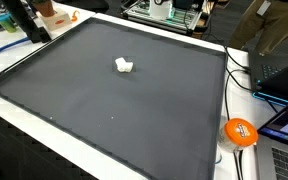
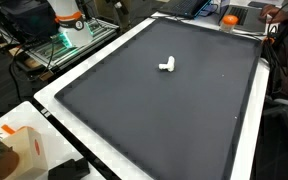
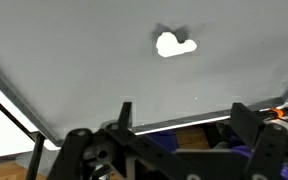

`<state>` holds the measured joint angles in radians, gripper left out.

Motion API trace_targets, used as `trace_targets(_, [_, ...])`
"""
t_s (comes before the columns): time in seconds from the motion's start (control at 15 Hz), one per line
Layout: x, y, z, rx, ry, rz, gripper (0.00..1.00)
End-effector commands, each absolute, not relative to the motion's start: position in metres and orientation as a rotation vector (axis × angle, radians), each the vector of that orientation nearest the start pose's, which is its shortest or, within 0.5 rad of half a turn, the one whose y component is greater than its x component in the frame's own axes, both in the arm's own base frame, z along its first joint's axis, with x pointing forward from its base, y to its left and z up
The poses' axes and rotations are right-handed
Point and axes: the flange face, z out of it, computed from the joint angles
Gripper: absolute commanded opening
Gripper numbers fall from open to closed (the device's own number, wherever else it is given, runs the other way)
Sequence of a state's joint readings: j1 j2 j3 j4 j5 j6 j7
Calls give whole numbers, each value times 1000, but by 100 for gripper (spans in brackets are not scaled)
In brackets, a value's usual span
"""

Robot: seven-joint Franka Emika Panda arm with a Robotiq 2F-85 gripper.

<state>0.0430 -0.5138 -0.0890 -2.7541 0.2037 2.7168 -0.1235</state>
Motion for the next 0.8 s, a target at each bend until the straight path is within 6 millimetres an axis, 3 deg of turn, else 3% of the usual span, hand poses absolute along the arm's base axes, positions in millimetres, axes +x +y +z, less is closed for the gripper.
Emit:
trace_targets(0.0, [423, -16, 410, -2960, 170, -730, 100])
trace_targets(0.13, [452, -7, 399, -3031, 101, -558, 100])
trace_targets(0.27, [485, 11, 393, -2985, -52, -446, 100])
trace_targets(0.47, [528, 19, 380, -2926, -227, -315, 100])
trace_targets(0.6, [544, 14, 366, -2963, -276, -161, 100])
trace_targets(0.73, [555, 15, 357, -3124, -235, -219, 100])
